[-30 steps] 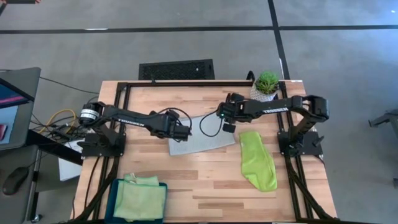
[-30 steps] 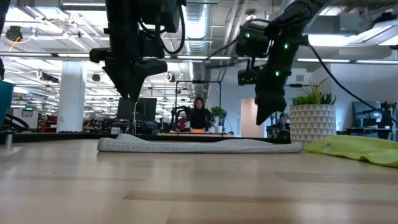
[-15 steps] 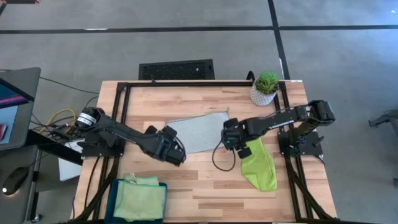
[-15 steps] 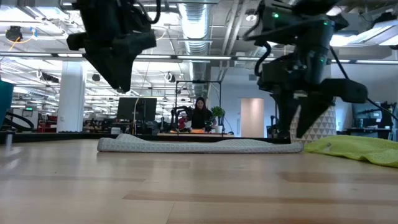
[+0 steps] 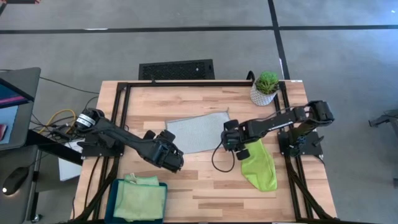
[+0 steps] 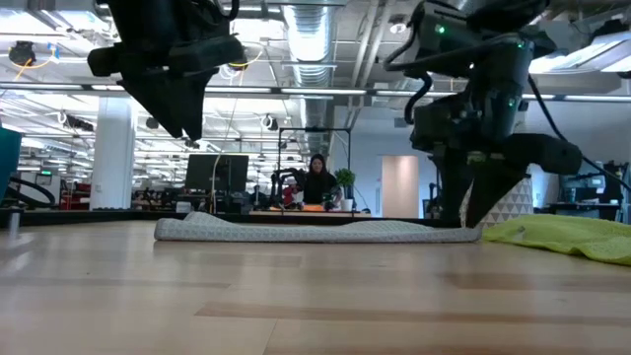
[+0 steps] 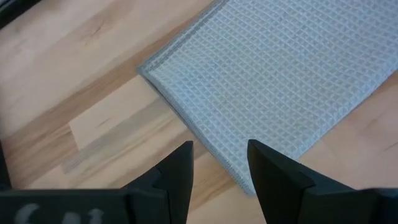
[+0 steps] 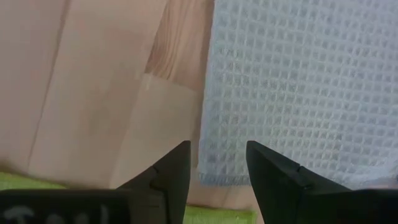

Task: Fold microfiber towels
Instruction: Fold the gray microfiber cloth

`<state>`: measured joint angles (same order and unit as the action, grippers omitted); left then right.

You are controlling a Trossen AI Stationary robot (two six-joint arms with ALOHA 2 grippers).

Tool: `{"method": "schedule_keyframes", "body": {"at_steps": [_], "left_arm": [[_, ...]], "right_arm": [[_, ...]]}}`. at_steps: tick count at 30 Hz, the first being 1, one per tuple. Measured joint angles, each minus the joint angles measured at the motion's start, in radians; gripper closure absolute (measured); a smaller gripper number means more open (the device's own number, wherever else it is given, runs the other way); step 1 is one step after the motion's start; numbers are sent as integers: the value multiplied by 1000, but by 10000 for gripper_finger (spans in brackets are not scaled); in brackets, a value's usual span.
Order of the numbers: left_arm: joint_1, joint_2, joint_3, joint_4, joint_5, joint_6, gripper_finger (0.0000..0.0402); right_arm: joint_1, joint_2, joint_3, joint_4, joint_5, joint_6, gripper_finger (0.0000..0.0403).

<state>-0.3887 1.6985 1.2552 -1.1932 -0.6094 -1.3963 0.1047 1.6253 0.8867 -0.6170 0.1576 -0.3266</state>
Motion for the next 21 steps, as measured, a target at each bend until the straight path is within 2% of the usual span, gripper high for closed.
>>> {"method": "schedule_keyframes", "body": {"at_steps": [2, 6, 14, 18, 21], "left_arm": [[-1, 0, 0, 4, -1, 0, 258], [-1, 0, 0, 8, -1, 0, 258], [-1, 0, 0, 12, 0, 0, 258], [-1, 0, 0, 11, 0, 0, 258], [-1, 0, 0, 11, 0, 2, 258]], "right_arm": [[0, 26, -11, 42, 2, 4, 227], [0, 44, -24, 32, 54, -8, 227], [-6, 60, -23, 20, 79, 15, 235], [-5, 63, -24, 28, 129, 40, 268], [-13, 65, -14, 36, 187, 63, 319]]}}
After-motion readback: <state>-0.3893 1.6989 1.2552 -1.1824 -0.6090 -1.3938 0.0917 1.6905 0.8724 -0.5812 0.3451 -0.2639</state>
